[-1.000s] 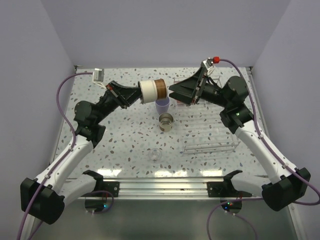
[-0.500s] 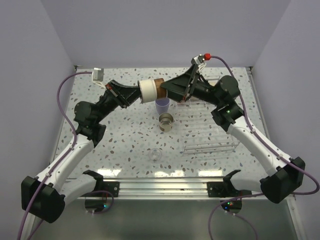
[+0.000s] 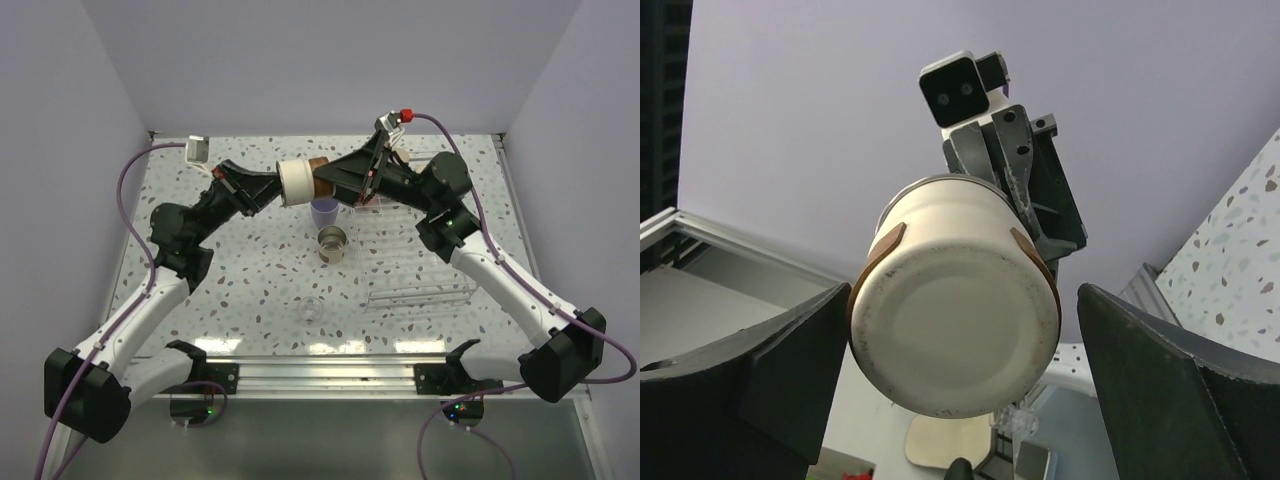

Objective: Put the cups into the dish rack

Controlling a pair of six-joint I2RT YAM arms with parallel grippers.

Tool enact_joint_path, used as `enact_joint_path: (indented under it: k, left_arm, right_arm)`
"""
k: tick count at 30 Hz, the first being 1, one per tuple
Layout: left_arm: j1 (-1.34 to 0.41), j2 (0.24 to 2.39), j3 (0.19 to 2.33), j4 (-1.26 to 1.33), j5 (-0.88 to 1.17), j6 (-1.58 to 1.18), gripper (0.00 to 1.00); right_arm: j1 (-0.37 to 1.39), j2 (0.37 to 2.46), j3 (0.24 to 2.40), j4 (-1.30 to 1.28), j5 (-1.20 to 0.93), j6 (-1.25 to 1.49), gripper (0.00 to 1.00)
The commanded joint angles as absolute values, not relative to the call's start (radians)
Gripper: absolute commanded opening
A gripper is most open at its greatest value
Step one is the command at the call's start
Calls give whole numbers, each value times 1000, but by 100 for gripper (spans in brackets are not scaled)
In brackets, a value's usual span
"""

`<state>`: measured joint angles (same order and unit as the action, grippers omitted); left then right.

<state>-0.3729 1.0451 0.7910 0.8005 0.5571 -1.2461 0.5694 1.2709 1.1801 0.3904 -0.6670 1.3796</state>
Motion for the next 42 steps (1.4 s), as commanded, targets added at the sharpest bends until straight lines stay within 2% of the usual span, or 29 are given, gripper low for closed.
enact_joint_path:
  k: [1,5,6,8,9,12,15,16,19,23,25,26,28,29,31,34,39,42]
  left_arm:
    - [-367,1045,790,865,572,-1259,0]
    - [-367,1046,788,858,581,-1253,0]
    - [-367,1046,790,853,583,-1252,0]
    - [-367,1043,788,842,586,-1246,0]
    - [-367,1045,788,839,587,-1240,0]
    - [-365,1040,798,798,584,-1217,0]
    - [-365,1037,816,726,572,-1183,0]
    - [-364,1035,821,692,571,-1175,0]
    - [-357,1032,836,637,560,-1149,9]
    - [-350,1025,847,589,563,-1124,37]
    - [-336,1020,848,563,569,-1114,44]
    - [-330,1017,853,551,574,-1111,54]
    - [-311,1009,854,517,578,-1097,63]
    - [-302,1006,862,500,583,-1091,73]
    - [-273,1005,879,418,589,-1054,77]
    - [-203,996,905,336,629,-1014,90]
    - [-72,985,949,168,641,-904,96]
    - [-67,1005,1072,-174,508,-708,100]
  right_arm:
    - [577,1273,1197,457,-640,1381,97]
    - [577,1272,1178,479,-629,1388,91]
    - [577,1275,1178,482,-629,1388,80]
    - [578,1278,1180,489,-634,1394,65]
    - [578,1281,1180,492,-635,1393,46]
    - [580,1281,1174,492,-637,1391,18]
    - [578,1275,1160,479,-634,1382,3]
    - [578,1273,1160,476,-634,1376,0]
    - [580,1269,1157,466,-632,1368,0]
    - [578,1266,1155,454,-629,1359,0]
    - [578,1266,1155,449,-627,1353,0]
    - [580,1264,1154,443,-627,1350,0]
    - [578,1262,1152,440,-629,1345,0]
    - [578,1262,1152,436,-629,1344,0]
    - [578,1261,1152,430,-629,1332,0]
    - [577,1258,1173,378,-632,1281,0]
    - [571,1249,1285,111,-614,1106,0]
    - [561,1249,1365,-94,-552,929,0]
